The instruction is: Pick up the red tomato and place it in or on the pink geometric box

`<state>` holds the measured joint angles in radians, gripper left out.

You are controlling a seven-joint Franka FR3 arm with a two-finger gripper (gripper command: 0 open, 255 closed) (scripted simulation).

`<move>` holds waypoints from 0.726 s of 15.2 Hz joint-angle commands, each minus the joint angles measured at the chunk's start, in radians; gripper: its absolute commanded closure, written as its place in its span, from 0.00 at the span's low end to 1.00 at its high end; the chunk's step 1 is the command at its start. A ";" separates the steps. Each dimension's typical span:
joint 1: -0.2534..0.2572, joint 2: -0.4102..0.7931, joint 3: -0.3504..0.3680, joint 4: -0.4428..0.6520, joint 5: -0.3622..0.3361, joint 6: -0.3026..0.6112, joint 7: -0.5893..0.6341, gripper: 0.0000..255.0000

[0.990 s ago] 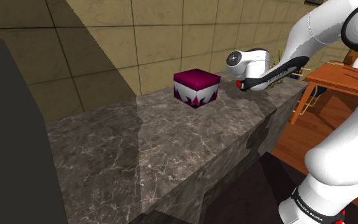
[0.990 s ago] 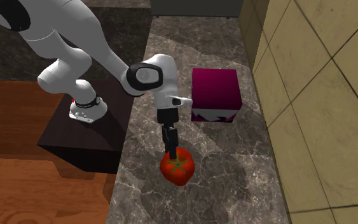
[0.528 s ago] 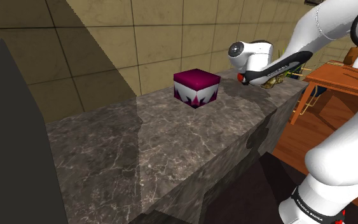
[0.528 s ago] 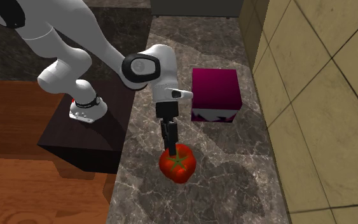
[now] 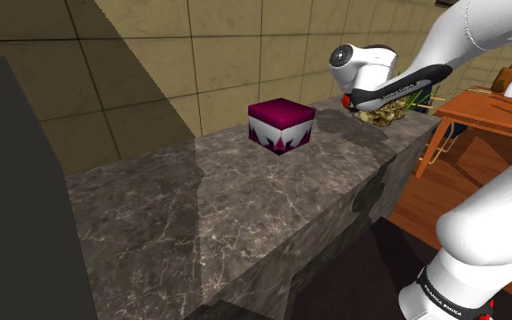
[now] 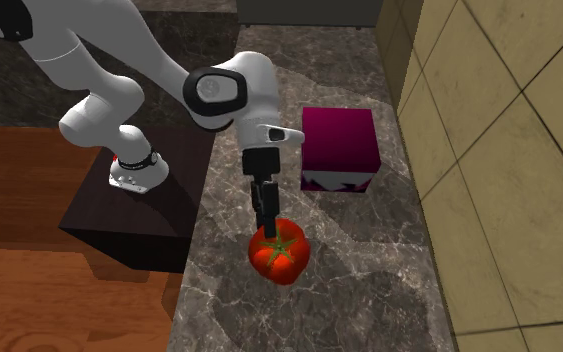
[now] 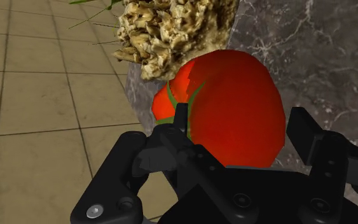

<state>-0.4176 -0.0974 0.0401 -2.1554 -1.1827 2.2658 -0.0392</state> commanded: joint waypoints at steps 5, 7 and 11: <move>0.007 -0.029 0.002 0.039 0.053 -0.034 -0.077 1.00; 0.008 -0.036 0.002 0.054 0.069 -0.045 -0.101 1.00; 0.012 -0.049 0.002 0.085 0.099 -0.068 -0.149 1.00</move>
<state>-0.4067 -0.1445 0.0417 -2.0798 -1.0913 2.2045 -0.1754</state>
